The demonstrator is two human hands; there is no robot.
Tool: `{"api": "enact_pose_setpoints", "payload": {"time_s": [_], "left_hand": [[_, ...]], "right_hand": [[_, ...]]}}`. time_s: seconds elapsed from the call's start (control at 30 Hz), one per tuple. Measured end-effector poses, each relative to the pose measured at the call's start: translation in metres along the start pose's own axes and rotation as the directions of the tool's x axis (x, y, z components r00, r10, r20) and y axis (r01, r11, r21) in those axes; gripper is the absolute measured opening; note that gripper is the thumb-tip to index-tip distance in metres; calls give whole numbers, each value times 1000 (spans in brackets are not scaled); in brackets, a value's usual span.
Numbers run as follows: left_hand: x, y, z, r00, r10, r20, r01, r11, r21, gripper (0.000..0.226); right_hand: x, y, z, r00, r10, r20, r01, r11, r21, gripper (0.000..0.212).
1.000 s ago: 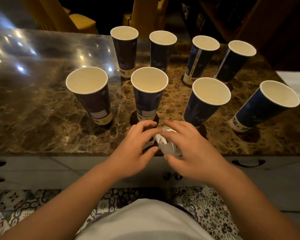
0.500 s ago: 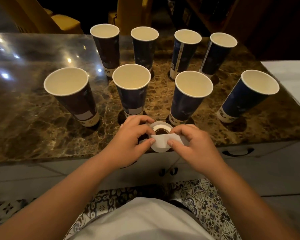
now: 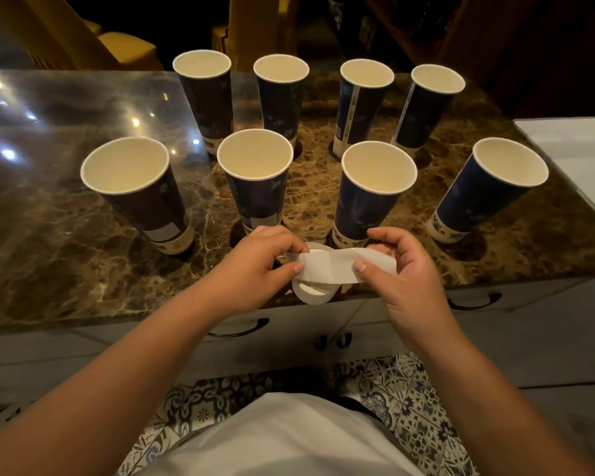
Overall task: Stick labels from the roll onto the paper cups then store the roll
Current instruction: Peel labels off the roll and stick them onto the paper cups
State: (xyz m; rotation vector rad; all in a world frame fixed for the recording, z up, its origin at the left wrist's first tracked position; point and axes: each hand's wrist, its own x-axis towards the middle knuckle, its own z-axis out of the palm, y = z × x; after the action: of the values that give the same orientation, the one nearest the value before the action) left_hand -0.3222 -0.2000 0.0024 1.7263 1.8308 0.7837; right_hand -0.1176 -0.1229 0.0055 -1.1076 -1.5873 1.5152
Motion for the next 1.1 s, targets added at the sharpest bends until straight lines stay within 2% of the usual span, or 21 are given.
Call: {"api": "enact_pose_setpoints", "payload": {"time_s": [0.07,0.17,0.27,0.33,0.47,0.57,0.63,0.77,0.9,1.0,1.1], "left_hand": [[3,2,-3,1000,5,28,-5,1000,9,13],[5,6,-5,997,8,76,-8,1000,7,11],[5,8,-6,993,11,113,-10,1000,-9,9],[4,8,-8,992,3,128,0,1000,-26,10],[2,6,-11,992,-65,106,75,993,-92,10],[0,4,-10,990,-112,86,125,979,-161,10],[-2,1,-9,987,-140,84,155,964,-216,10],[-5,-1,-9,979,-192,71,204,926,-319,10],[-8,-4,-8,979,-199,41,199,899,-391,8],[-9,-6,-7,970,-241,18,225,872,-435,5],[-10,-6,-7,974,-225,22,212,877,-431,6]], "right_hand": [[0,2,2,997,-28,-66,22,996,-81,44],[0,8,4,971,-183,-153,119,927,-357,48],[-3,13,6,913,-401,-75,275,741,-612,44],[-4,17,9,878,-479,-15,321,612,-723,46],[-9,20,18,794,-606,40,388,455,-801,59],[-12,17,24,730,-659,179,520,367,-771,43],[-10,15,31,744,-609,275,572,366,-734,29],[-3,13,43,820,-509,261,526,493,-693,26],[5,9,47,814,-505,288,544,486,-684,17],[9,7,47,817,-486,310,547,484,-683,18],[11,7,46,806,-476,351,568,458,-684,18]]}}
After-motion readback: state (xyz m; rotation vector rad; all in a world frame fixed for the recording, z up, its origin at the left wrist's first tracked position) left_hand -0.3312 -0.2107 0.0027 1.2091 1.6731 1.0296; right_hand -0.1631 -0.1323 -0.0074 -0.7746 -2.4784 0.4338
